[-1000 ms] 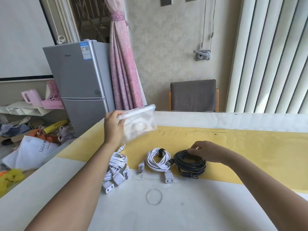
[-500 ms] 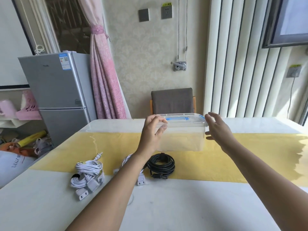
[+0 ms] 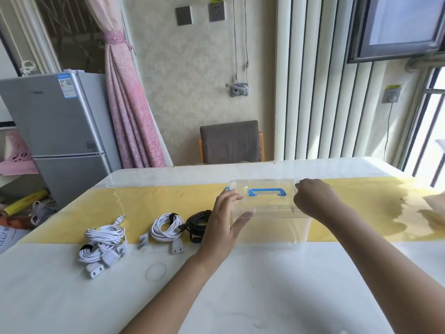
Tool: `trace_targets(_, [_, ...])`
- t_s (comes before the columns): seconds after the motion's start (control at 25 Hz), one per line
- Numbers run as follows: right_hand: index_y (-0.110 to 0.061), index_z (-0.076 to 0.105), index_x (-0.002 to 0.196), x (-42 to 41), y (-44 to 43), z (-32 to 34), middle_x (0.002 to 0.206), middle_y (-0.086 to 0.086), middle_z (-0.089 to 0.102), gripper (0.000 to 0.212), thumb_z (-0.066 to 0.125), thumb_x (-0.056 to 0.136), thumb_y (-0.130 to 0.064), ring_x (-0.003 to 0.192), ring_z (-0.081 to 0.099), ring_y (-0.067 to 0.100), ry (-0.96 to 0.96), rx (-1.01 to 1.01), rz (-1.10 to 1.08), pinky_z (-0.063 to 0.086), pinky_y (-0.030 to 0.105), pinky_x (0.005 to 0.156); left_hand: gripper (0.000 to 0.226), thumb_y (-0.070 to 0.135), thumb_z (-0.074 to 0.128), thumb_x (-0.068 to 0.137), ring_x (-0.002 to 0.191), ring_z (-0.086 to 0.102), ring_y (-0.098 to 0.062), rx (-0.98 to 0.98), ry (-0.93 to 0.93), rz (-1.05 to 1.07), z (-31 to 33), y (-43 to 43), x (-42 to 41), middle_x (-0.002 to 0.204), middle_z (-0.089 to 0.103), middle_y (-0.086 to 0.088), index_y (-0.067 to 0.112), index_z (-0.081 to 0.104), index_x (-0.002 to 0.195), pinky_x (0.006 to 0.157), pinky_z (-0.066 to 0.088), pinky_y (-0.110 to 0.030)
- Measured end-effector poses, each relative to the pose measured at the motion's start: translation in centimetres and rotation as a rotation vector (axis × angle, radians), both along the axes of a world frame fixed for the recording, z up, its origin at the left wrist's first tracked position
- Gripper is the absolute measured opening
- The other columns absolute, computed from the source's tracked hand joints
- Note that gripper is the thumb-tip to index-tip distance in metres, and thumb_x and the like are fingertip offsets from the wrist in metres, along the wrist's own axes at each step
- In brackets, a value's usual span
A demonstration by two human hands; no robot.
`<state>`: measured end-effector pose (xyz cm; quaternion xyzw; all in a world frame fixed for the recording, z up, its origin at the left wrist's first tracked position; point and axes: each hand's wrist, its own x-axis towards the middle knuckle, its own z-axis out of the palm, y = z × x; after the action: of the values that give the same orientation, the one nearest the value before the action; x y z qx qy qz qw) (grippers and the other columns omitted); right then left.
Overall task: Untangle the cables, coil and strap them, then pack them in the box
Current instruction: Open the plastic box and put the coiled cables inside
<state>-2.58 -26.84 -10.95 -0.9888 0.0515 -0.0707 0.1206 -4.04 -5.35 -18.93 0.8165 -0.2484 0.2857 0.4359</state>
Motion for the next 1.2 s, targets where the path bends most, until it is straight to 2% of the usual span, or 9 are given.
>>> trace_targets(0.16, [-0.007, 0.049, 0.087, -2.2, 1.3, -0.4, 0.127, 0.016, 0.049, 0.02, 0.033, 0.087, 0.006, 0.101, 0.051, 0.031, -0.036, -0.079, 0.048, 0.041, 0.032, 0.073, 0.081, 0.063, 0.044, 0.085, 0.14, 0.026, -0.005, 0.095, 0.108, 0.116, -0.2, 0.3, -1.1, 0.152, 0.031, 0.0, 0.01, 0.034, 0.145, 0.107, 0.018, -0.004])
trace_targets(0.24, [0.002, 0.05, 0.117, -2.5, 1.3, -0.4, 0.135, 0.018, 0.044, 0.034, 0.031, 0.089, 0.005, 0.119, 0.047, 0.03, -0.069, -0.058, 0.016, 0.041, 0.034, 0.083, 0.088, 0.071, 0.032, 0.085, 0.142, 0.028, -0.015, 0.227, 0.074, 0.245, 0.0, 0.3, -1.5, 0.154, 0.031, -0.006, 0.008, 0.033, 0.146, 0.11, 0.017, -0.011])
trace_targets(0.32, [0.005, 0.046, 0.126, -2.4, 1.2, -0.8, 0.141, 0.019, 0.039, 0.039, 0.031, 0.089, 0.005, 0.121, 0.047, 0.032, -0.083, -0.056, -0.012, 0.042, 0.035, 0.085, 0.102, 0.081, 0.012, 0.081, 0.141, 0.031, -0.026, 0.355, 0.037, 0.373, 0.3, 0.1, -1.9, 0.152, 0.033, -0.013, 0.005, 0.036, 0.144, 0.11, 0.024, -0.025])
trace_targets(0.4, [0.006, 0.048, 0.119, -2.0, 1.1, -1.1, 0.137, 0.022, 0.041, 0.036, 0.032, 0.088, 0.005, 0.116, 0.05, 0.033, -0.066, -0.064, -0.007, 0.041, 0.034, 0.078, 0.111, 0.085, 0.001, 0.076, 0.142, 0.029, -0.03, 0.407, 0.082, 0.454, 0.9, 0.1, -2.1, 0.154, 0.028, -0.016, 0.004, 0.035, 0.145, 0.109, 0.033, -0.034])
trace_targets(0.6, [0.001, 0.052, 0.091, -1.7, 1.0, -1.3, 0.122, 0.022, 0.05, 0.021, 0.033, 0.085, 0.007, 0.111, 0.047, 0.032, -0.072, -0.072, 0.028, 0.034, 0.031, 0.071, 0.069, 0.059, 0.045, 0.085, 0.13, 0.045, -0.038, 0.469, -0.095, 0.486, 0.3, -0.2, -1.6, 0.148, 0.039, -0.02, 0.01, 0.053, 0.133, 0.09, 0.051, -0.042])
trace_targets(0.72, [-0.012, 0.025, 0.063, -1.7, 1.1, -1.5, 0.124, 0.023, 0.049, 0.03, 0.033, 0.085, 0.007, 0.11, 0.047, 0.031, -0.096, -0.058, 0.037, 0.031, 0.031, 0.071, 0.079, 0.066, 0.04, 0.085, 0.115, 0.057, -0.032, 0.487, 0.113, 0.503, 1.5, -1.5, -2.2, 0.141, 0.045, -0.016, 0.008, 0.04, 0.138, 0.075, 0.051, -0.034])
trace_targets(0.88, [-0.008, 0.033, 0.067, -1.5, 0.7, -1.7, 0.1, 0.018, 0.046, 0.021, 0.033, 0.084, 0.004, 0.096, 0.046, 0.032, -0.053, 0.123, -0.053, 0.032, 0.03, 0.07, 0.079, 0.067, 0.055, 0.08, 0.089, 0.063, -0.028, 0.434, 0.384, 0.536, 2.7, -1.9, -1.9, 0.101, 0.065, -0.013, 0.002, 0.045, 0.123, 0.061, 0.04, -0.03])
trace_targets(1.04, [-0.01, 0.032, 0.064, -1.0, 0.1, -2.2, 0.074, 0.008, 0.038, 0.018, 0.027, 0.081, -0.012, 0.087, 0.039, 0.029, -0.004, 0.297, -0.105, 0.033, 0.031, 0.067, 0.071, 0.062, 0.064, 0.077, 0.082, 0.064, -0.027, 0.197, 0.474, 0.421, 1.7, -1.3, -2.0, 0.09, 0.066, -0.011, 0.003, 0.05, 0.114, 0.064, 0.046, -0.031])
trace_targets(1.2, [-0.007, 0.037, 0.062, -0.7, -0.2, -2.6, 0.09, 0.012, 0.041, 0.028, 0.033, 0.089, -0.014, 0.088, 0.042, 0.032, -0.093, 0.433, -0.158, 0.032, 0.033, 0.074, 0.069, 0.053, 0.066, 0.081, 0.07, 0.06, -0.021, 0.08, 0.464, 0.35, 1.2, -1.5, -2.5, 0.071, 0.058, -0.001, 0.006, 0.043, 0.126, 0.057, 0.039, -0.027])
